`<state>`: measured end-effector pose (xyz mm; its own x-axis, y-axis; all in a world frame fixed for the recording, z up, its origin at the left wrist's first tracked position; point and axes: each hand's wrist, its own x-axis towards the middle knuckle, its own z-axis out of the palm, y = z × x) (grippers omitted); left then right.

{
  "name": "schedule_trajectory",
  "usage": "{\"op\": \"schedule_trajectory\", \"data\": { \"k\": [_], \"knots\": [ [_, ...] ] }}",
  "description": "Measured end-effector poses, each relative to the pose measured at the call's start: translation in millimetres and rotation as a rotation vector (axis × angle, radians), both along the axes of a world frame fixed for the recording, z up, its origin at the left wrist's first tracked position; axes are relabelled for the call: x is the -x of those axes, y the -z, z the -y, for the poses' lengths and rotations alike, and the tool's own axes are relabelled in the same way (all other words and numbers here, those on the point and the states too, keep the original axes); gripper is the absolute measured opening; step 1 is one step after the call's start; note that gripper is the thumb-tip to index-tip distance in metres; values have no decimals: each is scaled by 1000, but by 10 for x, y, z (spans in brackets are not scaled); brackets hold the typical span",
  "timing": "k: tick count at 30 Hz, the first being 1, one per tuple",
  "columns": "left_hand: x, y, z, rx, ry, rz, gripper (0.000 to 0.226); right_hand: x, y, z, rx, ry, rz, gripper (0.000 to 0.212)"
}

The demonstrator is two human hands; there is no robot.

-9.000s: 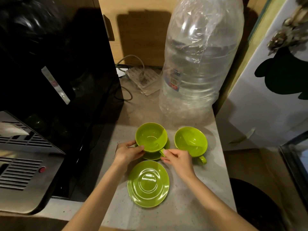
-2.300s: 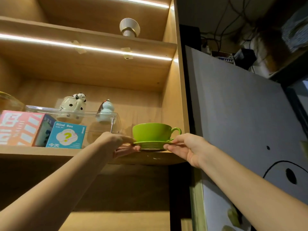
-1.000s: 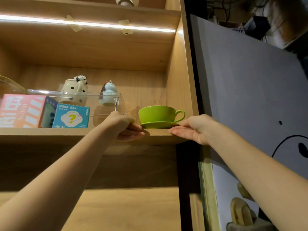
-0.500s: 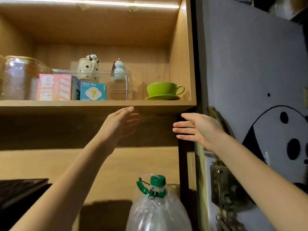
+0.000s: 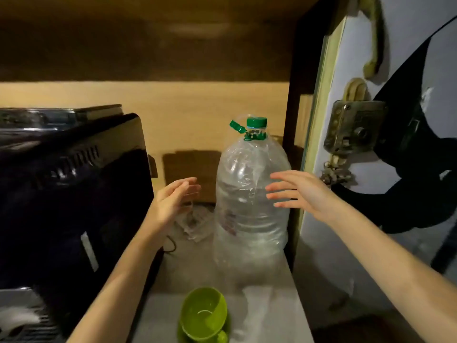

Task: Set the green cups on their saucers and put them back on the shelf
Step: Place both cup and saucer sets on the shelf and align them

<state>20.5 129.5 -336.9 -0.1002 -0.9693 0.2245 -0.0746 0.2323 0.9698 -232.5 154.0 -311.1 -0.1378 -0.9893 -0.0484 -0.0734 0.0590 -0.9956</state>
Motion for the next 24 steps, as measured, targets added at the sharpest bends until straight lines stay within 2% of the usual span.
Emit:
{"op": "schedule_trajectory", "data": {
  "k": [8, 12, 14, 18, 20, 24],
  "knots": [
    [-345, 1342, -247, -350, -148, 52, 34, -345, 1438, -209, -336, 21, 91, 28],
    [-487, 1886, -352, -514, -197, 90, 34, -527, 2059, -268, -464, 17, 76, 35],
    [-530, 2111, -382, -629, -206, 53, 27, -610, 2317, -290, -528, 3, 65, 36],
    [-597, 2459, -377, -864, -270, 10, 17, -741, 2680, -308, -649, -19, 105, 36],
    [-600, 2537, -392, -906, -276, 47, 21, -791, 2766, -305, -672, -25, 113, 28],
    [-529, 2570, -426, -930, -190, 8, 20, -920, 2851, -251, -691, -41, 125, 13]
  ]
}}
